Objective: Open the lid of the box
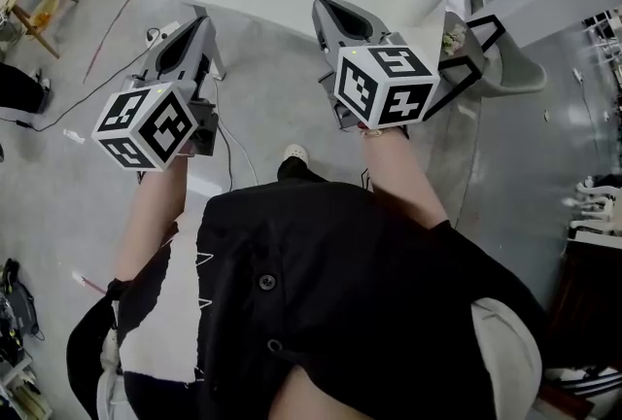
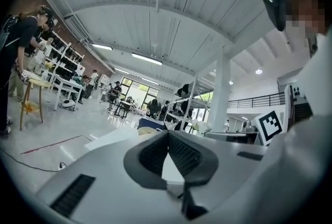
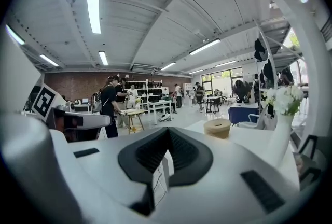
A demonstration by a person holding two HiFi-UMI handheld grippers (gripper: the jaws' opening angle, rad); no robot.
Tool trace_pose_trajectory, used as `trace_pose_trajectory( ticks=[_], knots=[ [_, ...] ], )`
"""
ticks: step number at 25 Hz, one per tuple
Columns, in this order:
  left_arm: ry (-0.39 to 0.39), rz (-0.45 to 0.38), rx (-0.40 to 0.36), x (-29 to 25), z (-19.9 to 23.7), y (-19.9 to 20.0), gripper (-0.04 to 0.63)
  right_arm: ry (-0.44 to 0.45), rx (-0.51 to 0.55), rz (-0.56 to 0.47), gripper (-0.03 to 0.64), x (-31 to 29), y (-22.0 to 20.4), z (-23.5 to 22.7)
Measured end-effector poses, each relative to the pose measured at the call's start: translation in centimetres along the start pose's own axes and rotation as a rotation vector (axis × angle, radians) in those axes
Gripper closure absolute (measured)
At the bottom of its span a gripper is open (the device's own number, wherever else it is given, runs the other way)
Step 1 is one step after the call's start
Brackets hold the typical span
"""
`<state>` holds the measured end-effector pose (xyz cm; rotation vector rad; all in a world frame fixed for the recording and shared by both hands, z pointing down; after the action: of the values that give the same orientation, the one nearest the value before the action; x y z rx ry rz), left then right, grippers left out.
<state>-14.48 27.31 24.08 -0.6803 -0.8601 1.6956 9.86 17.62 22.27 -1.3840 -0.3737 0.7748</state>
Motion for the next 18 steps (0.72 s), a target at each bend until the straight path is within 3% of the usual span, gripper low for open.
trace_pose_trajectory(
  ticks=[3, 12, 18],
  knots=[
    [0.01, 0.013, 0.018, -1.1, 0.7, -0.6, 0.584, 0.01, -0.041, 0.004, 0.612, -0.8, -1.0, -0.9],
    [0.042, 0.05, 0.044, -9.6, 3.1, -0.7, 0.584, 0.061, -0.014, 0.051, 0.612, -7.9, -3.3, -7.6],
    [0.078, 0.019, 0.051, -14.7, 5.0, 1.3, 0.584, 0.099, -0.066, 0.031, 0.612, -13.4, -2.8, -11.8]
  ],
)
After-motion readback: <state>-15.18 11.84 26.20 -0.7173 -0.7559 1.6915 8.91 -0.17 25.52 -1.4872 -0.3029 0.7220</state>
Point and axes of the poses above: the fingertips, and each gripper's own axes: x backward along the fingers, z to its left, y out of its top, the point moved 10 cm from there along x, backward along the fingers, and after that the axes turned 15 degrees about x, right-handed, at the moved point
